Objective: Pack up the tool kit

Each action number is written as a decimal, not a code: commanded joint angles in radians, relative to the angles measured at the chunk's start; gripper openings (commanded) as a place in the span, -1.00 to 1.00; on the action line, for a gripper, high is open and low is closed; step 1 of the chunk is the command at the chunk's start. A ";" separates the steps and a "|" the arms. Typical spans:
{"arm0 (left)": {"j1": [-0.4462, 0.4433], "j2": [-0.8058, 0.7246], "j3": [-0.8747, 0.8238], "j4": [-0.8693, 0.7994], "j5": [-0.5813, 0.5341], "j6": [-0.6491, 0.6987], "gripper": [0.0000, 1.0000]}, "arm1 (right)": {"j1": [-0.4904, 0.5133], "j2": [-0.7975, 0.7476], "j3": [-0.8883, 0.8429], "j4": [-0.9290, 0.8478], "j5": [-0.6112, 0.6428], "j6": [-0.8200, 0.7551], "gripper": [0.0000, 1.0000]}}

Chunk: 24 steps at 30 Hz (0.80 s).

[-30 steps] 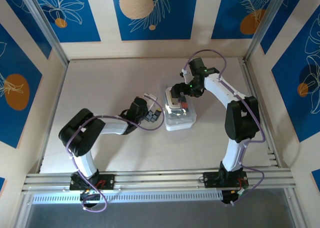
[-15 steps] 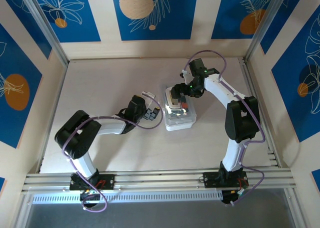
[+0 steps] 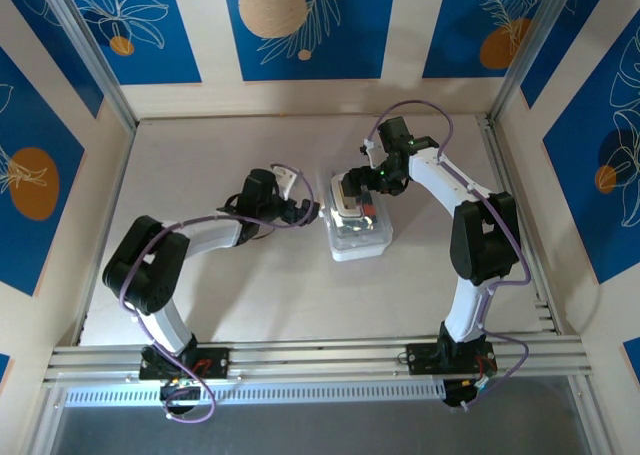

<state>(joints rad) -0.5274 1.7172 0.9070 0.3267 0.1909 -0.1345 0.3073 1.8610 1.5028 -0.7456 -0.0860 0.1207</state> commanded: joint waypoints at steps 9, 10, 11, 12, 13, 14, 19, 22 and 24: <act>0.039 0.046 0.042 -0.080 0.168 -0.085 0.99 | 0.029 -0.011 -0.028 -0.030 -0.110 0.002 0.97; 0.042 0.048 0.043 -0.078 0.177 -0.094 0.99 | 0.030 -0.010 -0.028 -0.030 -0.110 0.002 0.97; 0.045 0.050 0.044 -0.077 0.185 -0.101 0.99 | 0.031 -0.011 -0.027 -0.030 -0.111 0.002 0.97; 0.049 0.052 0.045 -0.075 0.194 -0.108 0.99 | 0.032 -0.010 -0.029 -0.030 -0.112 0.003 0.97; 0.052 0.052 0.045 -0.074 0.199 -0.115 0.99 | 0.032 -0.011 -0.030 -0.030 -0.113 0.002 0.97; 0.055 0.052 0.044 -0.071 0.208 -0.124 1.00 | 0.032 -0.011 -0.029 -0.031 -0.112 0.004 0.97; 0.082 0.043 0.024 0.001 0.264 -0.191 0.99 | 0.035 -0.013 -0.033 -0.031 -0.113 0.003 0.97; 0.090 0.039 0.025 0.017 0.294 -0.214 0.99 | 0.036 -0.014 -0.038 -0.029 -0.110 0.003 0.97; 0.092 0.038 0.029 0.016 0.304 -0.216 0.99 | 0.035 -0.014 -0.041 -0.027 -0.111 0.004 0.97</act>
<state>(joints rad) -0.4484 1.7576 0.9283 0.3092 0.4332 -0.3176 0.3077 1.8549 1.4933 -0.7372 -0.0860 0.1204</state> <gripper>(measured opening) 0.997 0.985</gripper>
